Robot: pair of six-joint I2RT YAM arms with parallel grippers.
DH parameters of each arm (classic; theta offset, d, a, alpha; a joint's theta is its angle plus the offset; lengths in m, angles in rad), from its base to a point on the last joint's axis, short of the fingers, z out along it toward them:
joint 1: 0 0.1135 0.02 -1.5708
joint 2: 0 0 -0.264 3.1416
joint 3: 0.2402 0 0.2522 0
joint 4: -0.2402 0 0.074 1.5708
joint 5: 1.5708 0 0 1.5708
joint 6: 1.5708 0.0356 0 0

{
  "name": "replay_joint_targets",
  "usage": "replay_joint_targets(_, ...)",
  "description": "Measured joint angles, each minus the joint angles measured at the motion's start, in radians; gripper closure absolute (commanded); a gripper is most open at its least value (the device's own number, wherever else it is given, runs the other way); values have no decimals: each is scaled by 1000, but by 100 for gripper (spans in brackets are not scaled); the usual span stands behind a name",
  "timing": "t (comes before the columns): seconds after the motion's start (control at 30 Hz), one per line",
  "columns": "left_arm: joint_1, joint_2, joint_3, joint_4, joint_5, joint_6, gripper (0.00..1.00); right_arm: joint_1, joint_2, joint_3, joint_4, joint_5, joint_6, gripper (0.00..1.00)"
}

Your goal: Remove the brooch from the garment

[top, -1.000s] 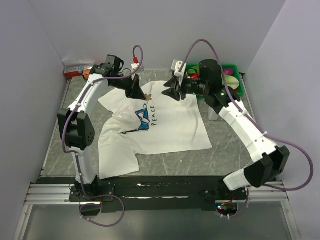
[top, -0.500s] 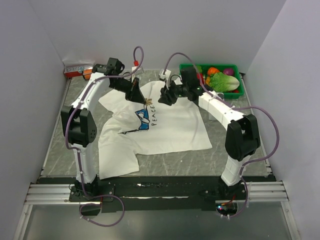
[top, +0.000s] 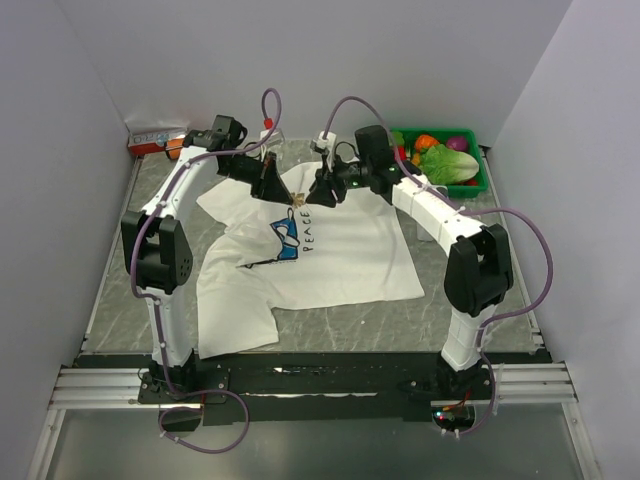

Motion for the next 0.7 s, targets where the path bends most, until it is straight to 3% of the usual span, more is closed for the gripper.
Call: replay_joint_targets(0.7,3,-2,0,41,11,-87,99,6,0,-7,-35,-1,-15,54)
